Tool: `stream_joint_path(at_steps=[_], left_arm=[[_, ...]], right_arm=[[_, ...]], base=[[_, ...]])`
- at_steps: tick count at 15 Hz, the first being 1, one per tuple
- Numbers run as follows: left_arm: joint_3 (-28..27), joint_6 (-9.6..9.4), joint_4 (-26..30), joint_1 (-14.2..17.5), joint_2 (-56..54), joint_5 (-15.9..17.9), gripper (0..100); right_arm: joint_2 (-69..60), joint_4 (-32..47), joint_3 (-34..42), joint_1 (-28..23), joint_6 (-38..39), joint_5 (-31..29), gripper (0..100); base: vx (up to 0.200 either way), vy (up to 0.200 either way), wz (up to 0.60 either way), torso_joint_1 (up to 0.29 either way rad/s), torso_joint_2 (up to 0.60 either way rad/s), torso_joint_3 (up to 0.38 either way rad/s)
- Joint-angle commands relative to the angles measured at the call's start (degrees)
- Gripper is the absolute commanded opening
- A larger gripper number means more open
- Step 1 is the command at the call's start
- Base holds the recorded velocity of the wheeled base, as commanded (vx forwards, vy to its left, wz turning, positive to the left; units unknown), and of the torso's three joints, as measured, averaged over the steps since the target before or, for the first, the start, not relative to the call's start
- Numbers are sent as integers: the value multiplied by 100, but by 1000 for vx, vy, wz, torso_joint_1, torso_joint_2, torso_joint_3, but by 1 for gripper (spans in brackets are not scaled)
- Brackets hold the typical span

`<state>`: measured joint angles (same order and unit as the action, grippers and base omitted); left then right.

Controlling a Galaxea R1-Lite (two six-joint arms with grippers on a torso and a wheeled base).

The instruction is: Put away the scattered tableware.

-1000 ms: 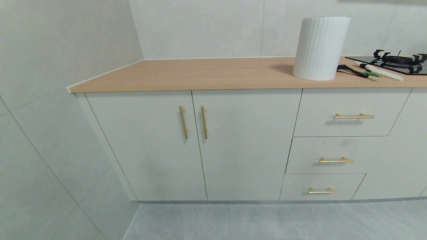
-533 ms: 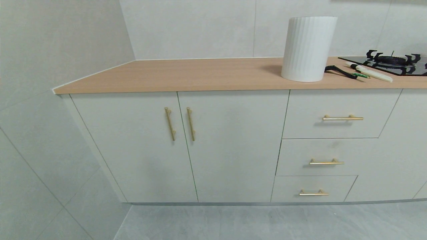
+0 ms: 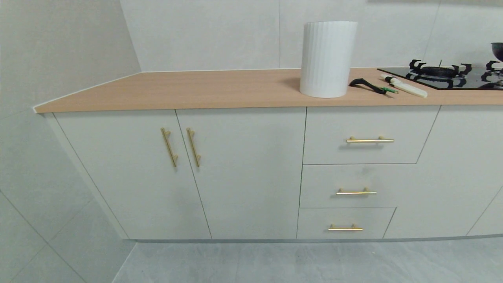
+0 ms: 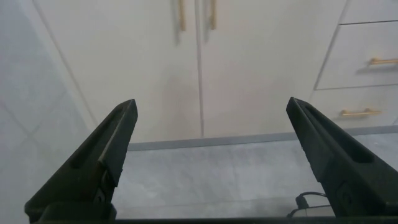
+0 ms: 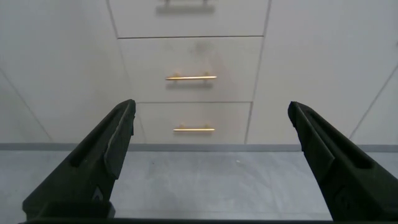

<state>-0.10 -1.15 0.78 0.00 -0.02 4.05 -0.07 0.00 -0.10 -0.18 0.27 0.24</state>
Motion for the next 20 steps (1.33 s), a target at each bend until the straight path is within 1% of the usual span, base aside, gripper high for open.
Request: stream_joint_path(at_steps=[1,7,12,20], left_arm=[[1,0,1,0,2,0,100],[1,-8,1,0,2,0,100],[1,-8,1,0,2,0,100],[1,9,-8,0,2,0,100]], right_arm=[[7,9,1,1,0,2,100],[7,0,1,1,0,2,100],[7,0,1,1,0,2,100],[16,0,1,1,-53,2,100]], base=[[0,0,0,0,0,0],[0,0,0,0,0,0],[200,0,0,3,2,2],[0,0,0,0,0,0]])
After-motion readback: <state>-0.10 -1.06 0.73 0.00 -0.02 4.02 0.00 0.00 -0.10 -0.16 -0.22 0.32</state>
